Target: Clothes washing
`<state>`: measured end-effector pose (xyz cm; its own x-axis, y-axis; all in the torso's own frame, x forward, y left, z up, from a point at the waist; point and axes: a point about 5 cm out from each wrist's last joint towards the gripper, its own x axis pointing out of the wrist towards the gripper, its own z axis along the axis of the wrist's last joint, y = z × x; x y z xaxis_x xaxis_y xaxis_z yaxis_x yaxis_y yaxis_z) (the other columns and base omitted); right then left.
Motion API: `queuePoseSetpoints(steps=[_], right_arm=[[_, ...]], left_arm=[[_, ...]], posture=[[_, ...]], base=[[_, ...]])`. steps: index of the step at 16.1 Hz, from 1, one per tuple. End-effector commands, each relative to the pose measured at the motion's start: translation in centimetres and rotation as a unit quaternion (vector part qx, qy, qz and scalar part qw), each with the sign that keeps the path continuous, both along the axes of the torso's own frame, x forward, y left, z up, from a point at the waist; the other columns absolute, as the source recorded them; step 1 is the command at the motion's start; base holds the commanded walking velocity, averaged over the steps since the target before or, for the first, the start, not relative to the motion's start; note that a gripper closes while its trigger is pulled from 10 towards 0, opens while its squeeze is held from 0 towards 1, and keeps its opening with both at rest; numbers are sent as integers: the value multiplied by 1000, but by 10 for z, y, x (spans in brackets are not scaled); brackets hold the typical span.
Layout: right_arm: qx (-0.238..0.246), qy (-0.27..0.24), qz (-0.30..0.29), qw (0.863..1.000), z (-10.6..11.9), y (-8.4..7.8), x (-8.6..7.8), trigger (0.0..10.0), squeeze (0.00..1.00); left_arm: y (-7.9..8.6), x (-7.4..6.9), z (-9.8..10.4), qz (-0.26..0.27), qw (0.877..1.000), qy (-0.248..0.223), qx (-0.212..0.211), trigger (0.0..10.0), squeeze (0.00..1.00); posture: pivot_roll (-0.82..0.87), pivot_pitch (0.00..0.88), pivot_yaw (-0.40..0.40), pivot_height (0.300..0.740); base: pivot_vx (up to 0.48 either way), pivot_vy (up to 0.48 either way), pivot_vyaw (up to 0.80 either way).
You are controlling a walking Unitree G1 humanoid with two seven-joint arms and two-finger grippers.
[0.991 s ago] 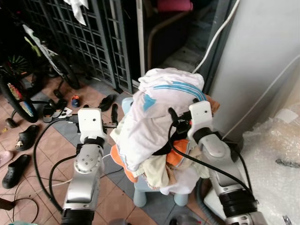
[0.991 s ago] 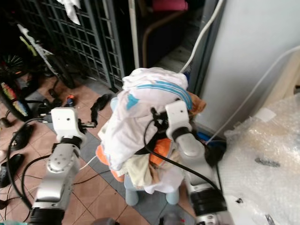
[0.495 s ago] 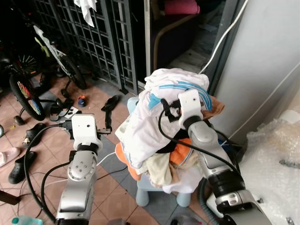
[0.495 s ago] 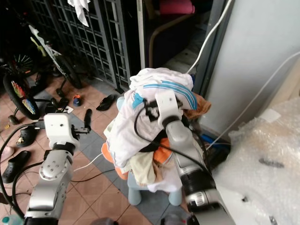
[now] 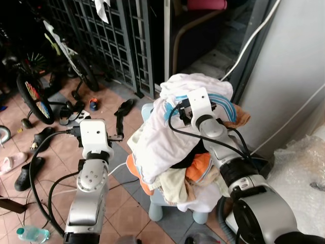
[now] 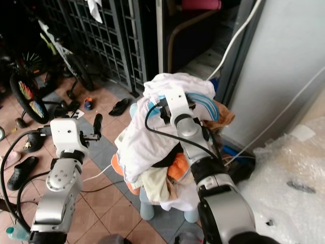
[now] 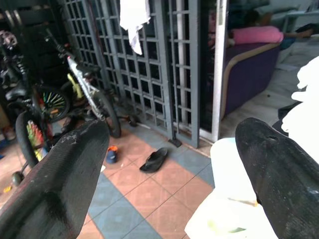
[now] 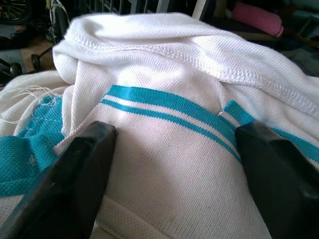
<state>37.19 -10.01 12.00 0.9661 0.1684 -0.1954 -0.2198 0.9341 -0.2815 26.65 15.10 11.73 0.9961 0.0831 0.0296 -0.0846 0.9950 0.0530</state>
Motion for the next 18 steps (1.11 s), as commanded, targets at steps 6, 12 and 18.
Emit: queuePoseSetpoints(steps=[6,12,18], right_arm=[[12,88,16,996,-37,6,-14,0,0],[29,112,27,993,-51,11,-24,0,0],[82,93,29,992,-53,11,-31,0,0]], left_arm=[[5,-2,0,14,1000,4,10,10000,0],[4,3,3,16,1000,0,14,10000,0],[6,0,-1,16,1000,8,14,10000,0]], posture=[[52,0,22,740],[62,0,12,740],[52,0,25,740]], base=[[0,0,0],[0,0,0],[0,0,0]])
